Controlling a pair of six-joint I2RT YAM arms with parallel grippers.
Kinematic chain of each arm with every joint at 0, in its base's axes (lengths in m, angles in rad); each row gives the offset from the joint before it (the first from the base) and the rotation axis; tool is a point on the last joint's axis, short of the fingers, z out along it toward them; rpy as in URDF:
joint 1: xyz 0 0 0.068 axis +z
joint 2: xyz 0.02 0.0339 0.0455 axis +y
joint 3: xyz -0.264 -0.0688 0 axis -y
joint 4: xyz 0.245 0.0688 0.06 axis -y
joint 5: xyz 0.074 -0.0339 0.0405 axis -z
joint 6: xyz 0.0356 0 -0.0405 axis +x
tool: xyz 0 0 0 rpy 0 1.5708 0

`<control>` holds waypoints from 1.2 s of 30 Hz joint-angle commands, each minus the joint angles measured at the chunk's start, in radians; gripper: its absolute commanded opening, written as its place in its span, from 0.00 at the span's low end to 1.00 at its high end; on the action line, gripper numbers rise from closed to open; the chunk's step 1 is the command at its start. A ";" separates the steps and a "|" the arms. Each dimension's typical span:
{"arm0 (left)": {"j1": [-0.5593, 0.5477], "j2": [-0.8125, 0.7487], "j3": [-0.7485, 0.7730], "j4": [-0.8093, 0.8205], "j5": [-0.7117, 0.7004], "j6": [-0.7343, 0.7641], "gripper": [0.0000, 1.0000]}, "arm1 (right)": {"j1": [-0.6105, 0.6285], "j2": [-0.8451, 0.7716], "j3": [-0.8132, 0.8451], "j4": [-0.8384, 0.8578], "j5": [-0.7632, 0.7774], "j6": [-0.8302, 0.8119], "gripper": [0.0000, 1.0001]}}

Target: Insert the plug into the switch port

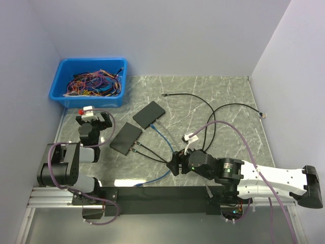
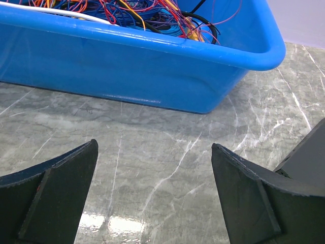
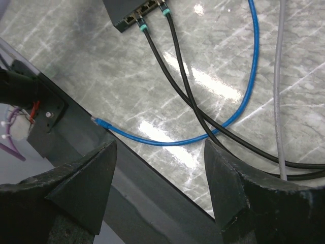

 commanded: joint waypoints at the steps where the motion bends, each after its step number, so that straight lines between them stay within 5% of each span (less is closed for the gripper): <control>1: -0.003 0.001 0.003 0.056 0.016 0.010 0.99 | 0.005 -0.032 -0.017 0.057 0.001 0.027 0.76; 36: -0.003 0.001 0.003 0.056 0.016 0.010 0.99 | 0.005 -0.037 -0.004 0.173 -0.140 0.004 0.77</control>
